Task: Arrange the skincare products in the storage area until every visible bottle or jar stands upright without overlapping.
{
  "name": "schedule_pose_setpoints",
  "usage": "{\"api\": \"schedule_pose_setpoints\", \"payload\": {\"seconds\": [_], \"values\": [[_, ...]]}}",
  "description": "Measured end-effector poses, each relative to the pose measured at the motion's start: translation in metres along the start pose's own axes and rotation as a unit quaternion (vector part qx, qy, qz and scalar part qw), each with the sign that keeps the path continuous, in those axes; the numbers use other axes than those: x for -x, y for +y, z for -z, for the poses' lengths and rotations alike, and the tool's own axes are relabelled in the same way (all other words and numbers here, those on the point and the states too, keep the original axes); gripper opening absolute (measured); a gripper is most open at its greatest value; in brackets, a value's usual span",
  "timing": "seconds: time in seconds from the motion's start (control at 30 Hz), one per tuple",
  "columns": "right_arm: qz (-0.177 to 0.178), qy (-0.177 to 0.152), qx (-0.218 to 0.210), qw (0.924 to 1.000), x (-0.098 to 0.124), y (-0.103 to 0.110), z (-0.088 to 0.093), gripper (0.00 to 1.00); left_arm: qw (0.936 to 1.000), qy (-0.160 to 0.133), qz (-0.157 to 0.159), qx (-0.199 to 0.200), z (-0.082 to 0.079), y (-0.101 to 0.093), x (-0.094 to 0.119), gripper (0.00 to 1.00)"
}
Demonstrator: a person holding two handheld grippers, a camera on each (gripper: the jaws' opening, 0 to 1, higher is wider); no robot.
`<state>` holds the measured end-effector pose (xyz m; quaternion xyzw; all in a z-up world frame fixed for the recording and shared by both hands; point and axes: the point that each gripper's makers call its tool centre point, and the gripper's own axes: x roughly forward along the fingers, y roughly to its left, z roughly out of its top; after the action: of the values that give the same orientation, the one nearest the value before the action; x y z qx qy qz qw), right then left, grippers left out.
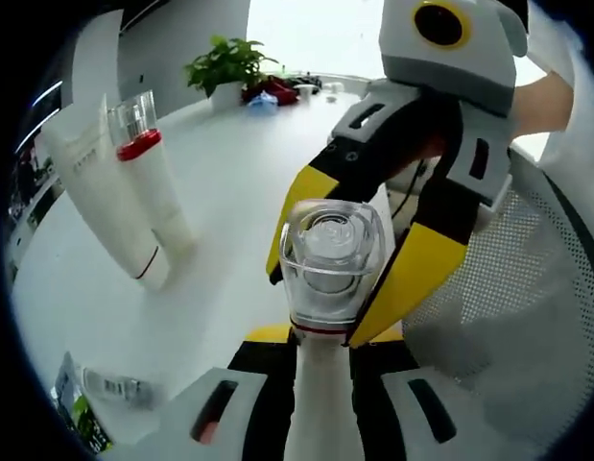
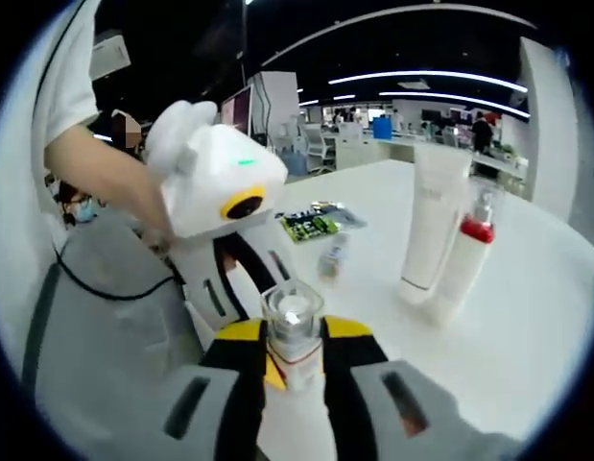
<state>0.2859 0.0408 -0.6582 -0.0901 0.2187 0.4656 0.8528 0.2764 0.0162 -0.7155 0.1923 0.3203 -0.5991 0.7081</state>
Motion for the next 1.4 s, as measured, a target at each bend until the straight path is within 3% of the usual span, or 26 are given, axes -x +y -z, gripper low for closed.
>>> {"api": "schedule_pose_setpoints", "payload": {"seconds": [0.5,0.93,1.4], "values": [[0.02,-0.017,-0.027,0.9993,0.003,-0.017,-0.006,0.24,0.9999,-0.009,0.002,-0.005,-0.007,0.013,-0.004,0.17],[0.05,-0.01,-0.045,0.9977,0.02,-0.039,0.005,0.35,0.9998,-0.013,0.001,-0.013,-0.014,0.032,-0.011,0.17],[0.086,-0.01,-0.076,0.9933,0.041,-0.055,0.016,0.45,0.9994,-0.023,0.004,-0.025,-0.037,0.065,-0.029,0.17]]}}
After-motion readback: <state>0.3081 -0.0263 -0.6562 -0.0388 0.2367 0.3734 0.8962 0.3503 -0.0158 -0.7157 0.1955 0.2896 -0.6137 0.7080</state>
